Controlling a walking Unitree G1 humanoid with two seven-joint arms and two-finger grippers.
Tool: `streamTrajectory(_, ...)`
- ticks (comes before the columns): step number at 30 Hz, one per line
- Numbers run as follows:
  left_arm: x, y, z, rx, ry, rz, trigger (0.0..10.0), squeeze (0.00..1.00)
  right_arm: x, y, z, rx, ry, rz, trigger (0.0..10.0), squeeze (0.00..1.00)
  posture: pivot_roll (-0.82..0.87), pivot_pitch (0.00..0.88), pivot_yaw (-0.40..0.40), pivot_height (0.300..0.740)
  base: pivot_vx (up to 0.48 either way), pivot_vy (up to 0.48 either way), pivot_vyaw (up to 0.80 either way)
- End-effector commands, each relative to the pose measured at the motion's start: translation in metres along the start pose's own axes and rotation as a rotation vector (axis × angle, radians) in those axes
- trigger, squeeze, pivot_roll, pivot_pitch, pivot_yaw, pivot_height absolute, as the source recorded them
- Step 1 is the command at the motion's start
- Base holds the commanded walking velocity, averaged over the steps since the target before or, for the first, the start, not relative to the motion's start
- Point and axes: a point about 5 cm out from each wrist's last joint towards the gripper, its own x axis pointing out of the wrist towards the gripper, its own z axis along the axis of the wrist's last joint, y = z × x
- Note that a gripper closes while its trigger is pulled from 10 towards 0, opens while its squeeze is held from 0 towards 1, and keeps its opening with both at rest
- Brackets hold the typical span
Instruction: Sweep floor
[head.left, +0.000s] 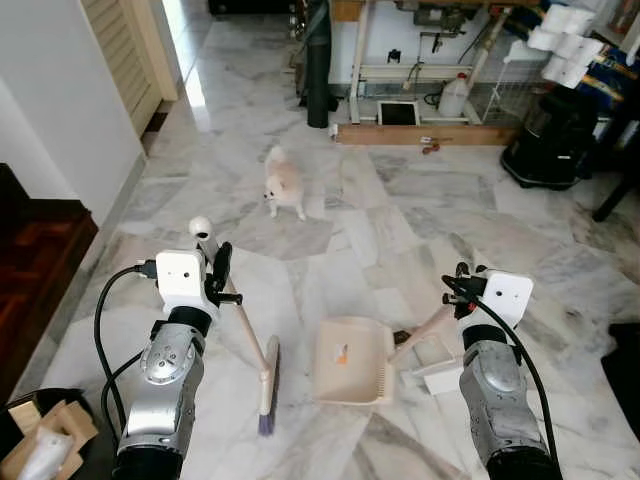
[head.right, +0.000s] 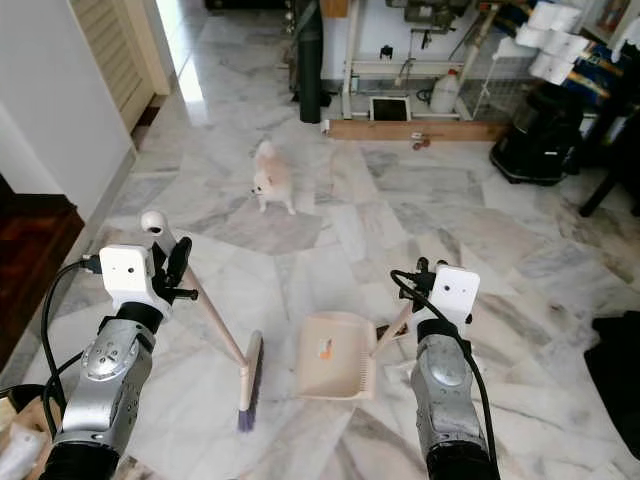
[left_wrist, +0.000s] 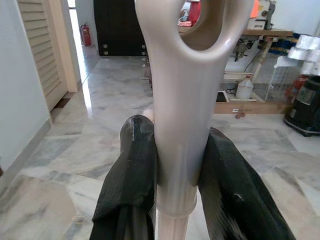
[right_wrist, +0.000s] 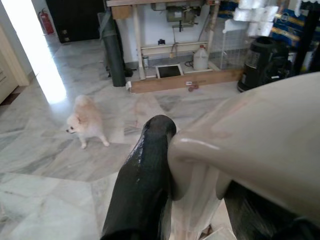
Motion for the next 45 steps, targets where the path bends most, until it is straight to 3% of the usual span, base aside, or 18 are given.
streamTrajectory(1,0.0027,0.0013,0.008,0.023,-0.045,0.001,10.0,0.0,0.0042,0.0041,0.0154,0.03,-0.076,0.003,10.0,0.0,0.04,0.041,0.004,0.74,0.0,0.345,0.0)
streamTrajectory(8,0.0035,0.0017,0.0086,0.023,-0.045,-0.002,10.0,0.0,0.0061,0.0078,0.0164,0.053,-0.066,0.008,10.0,0.0,0.04,0.052,0.007,0.74,0.0,0.346,-0.45)
streamTrajectory(21,0.0033,-0.0048,0.0081,0.033,-0.037,-0.04,10.0,0.0,0.0074,0.0085,0.0143,0.056,-0.051,-0.006,10.0,0.0,0.05,0.062,0.009,0.74,0.0,0.0,-0.74)
streamTrajectory(28,0.0037,-0.0044,0.009,0.029,-0.037,-0.043,10.0,0.0,0.0081,0.0092,0.0163,0.055,-0.062,-0.01,10.0,0.0,0.05,0.064,0.008,0.74,0.0,0.0,0.0)
streamTrajectory(45,0.0045,-0.0032,0.0095,0.031,-0.036,-0.037,10.0,0.0,0.0074,0.0123,0.0157,0.063,-0.059,0.01,10.0,0.0,0.05,0.067,0.009,0.74,0.294,0.0,0.0)
